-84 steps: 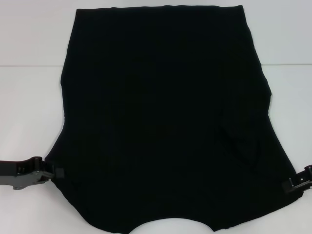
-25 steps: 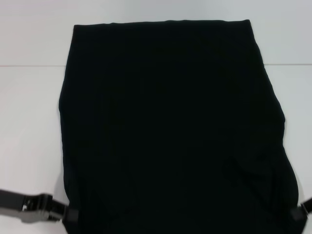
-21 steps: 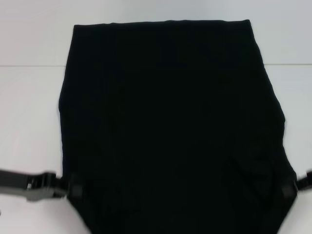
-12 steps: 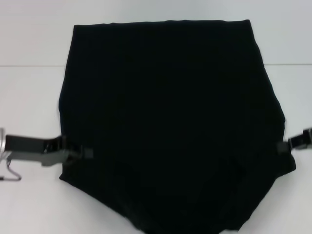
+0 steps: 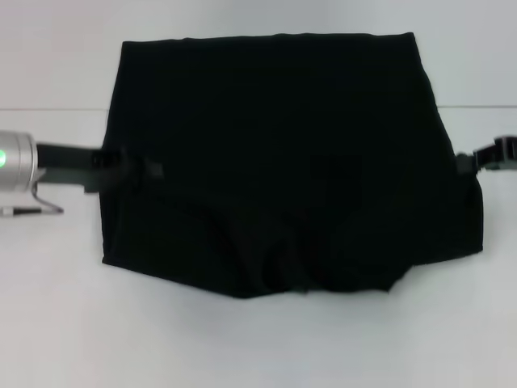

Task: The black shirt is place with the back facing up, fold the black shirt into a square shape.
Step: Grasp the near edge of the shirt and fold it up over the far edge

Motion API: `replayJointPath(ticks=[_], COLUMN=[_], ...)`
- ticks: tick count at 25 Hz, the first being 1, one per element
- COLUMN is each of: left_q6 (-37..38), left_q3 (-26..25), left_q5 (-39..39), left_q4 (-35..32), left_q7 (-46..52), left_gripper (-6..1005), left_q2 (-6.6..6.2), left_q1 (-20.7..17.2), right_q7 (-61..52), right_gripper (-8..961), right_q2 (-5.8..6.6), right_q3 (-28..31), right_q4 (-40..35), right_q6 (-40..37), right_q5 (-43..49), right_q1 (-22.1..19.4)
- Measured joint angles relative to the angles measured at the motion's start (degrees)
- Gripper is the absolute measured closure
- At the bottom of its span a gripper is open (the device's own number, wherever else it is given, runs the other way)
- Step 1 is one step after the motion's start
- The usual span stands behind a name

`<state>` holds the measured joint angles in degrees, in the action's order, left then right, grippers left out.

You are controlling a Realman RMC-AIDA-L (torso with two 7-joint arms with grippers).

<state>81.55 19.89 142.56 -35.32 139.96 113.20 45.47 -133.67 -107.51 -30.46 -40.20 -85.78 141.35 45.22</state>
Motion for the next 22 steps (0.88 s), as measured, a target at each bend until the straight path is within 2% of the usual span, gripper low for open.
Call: replayJointPath(ticks=[4,7,10,14,18,22], left_q6=[-2.6,-6.3,-11.8,-19.7,-23.8,-25.7], left_q3=[0.0,0.3,1.0,3.3,4.1,4.2], left_q5=[-0.7,-0.8,-0.8,-0.8,-0.8,-2.0], left_q4=[0.0,0.0,1.2,5.3,6.1,5.6], left_q7=[1.7,3.2,3.7,3.4,3.4,2.7], left_gripper=[952,951,952,952,953,952], left_q2=[-1.24,-1.51,-0.71,0.31,1.23,1.64], left_q1=[2.1,3.0,3.3,3.3,3.3,3.9], right_q7=[-0.1,-0.3,-0.3,0.0,-0.2,-0.3], right_gripper=[821,816,812,806,799,793], right_q2=[0.64,0.45,-0.67,-2.93,-4.68,-5.51], right_q3=[0.0,0.0,-1.3,-4.9,-8.6,-10.0], right_q4=[-0.9,-1.3,1.0,5.2,7.3,7.4], right_q6=[0.9,4.6,12.5,24.3,31.7,35.6], right_q5=[-0.1,-0.3,-0.4,-0.3,-0.3,-0.2], right_q1=[2.3,3.3,3.6,3.9,4.4,4.8])
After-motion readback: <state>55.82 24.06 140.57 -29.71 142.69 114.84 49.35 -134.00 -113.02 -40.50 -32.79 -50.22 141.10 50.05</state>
